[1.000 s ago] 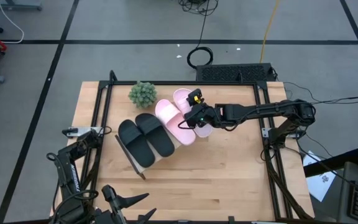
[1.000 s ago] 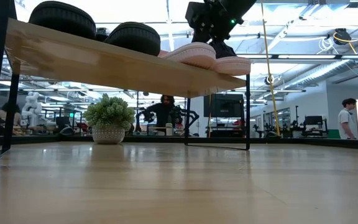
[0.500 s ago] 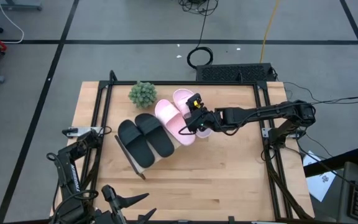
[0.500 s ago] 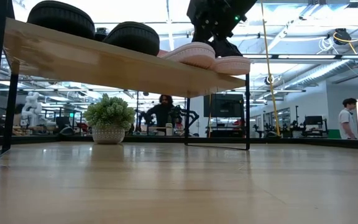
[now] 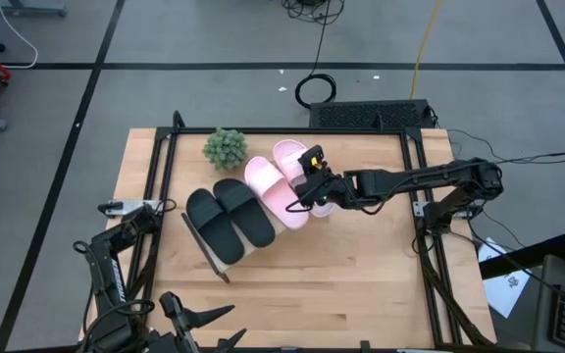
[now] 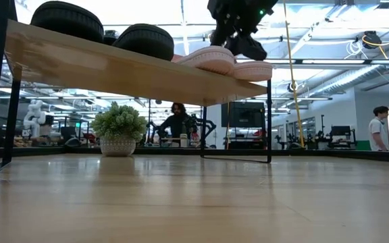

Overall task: Pick and place slides into the shelf
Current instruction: Put the pink slide on the shelf

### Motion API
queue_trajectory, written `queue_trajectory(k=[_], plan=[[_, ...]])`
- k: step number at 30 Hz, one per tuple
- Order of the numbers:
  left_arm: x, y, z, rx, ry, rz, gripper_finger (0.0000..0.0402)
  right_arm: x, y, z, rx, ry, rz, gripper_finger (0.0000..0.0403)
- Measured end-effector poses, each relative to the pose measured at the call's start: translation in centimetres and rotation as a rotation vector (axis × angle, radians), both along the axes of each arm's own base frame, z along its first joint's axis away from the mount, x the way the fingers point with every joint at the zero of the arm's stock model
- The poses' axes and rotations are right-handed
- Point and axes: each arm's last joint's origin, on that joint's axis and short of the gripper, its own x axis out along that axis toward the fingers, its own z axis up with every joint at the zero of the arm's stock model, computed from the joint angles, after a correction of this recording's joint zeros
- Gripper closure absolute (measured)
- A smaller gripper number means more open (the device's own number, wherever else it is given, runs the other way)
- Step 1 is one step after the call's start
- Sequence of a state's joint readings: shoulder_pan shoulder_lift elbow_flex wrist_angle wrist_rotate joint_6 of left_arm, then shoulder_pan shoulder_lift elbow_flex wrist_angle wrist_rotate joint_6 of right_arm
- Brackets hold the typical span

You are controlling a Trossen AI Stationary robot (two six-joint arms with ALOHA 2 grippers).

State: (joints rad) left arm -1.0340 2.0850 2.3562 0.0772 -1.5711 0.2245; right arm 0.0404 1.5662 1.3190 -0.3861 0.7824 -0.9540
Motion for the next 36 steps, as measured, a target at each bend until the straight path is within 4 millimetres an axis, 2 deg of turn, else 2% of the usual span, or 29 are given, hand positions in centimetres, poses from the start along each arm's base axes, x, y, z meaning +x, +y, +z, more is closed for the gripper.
queue_trajectory(k=[12, 18, 23, 27, 33, 36], plan=[[-0.1, -0.1, -0.2, 0.002, 0.001, -0.003, 0.0211, -0.7, 2.1, -0.1, 0.005, 0.018, 0.018, 0.0234], [-0.1, -0.2, -0.3, -0.006, -0.004, -0.005, 0.0211, -2.3, 3.2, 3.2, -0.055, -0.086, 0.061, 0.0234], [-0.1, -0.2, -0.4, 0.000, 0.000, -0.005, 0.0211, -3.6, 1.5, 6.3, 0.054, -0.294, 0.082, 0.0234], [-0.1, -0.2, -0.3, 0.002, 0.001, -0.005, 0.0211, -3.8, -0.6, 6.6, 0.210, -0.372, 0.088, 0.0255], [0.1, -0.1, -0.3, -0.048, -0.028, 0.000, 0.0211, -3.9, -3.6, 6.4, 0.447, -0.412, 0.132, 0.0321], [0.4, 0.1, -0.3, -0.067, -0.040, 0.009, 0.0211, -4.1, -5.1, 7.3, 0.599, -0.452, 0.138, 0.0348]])
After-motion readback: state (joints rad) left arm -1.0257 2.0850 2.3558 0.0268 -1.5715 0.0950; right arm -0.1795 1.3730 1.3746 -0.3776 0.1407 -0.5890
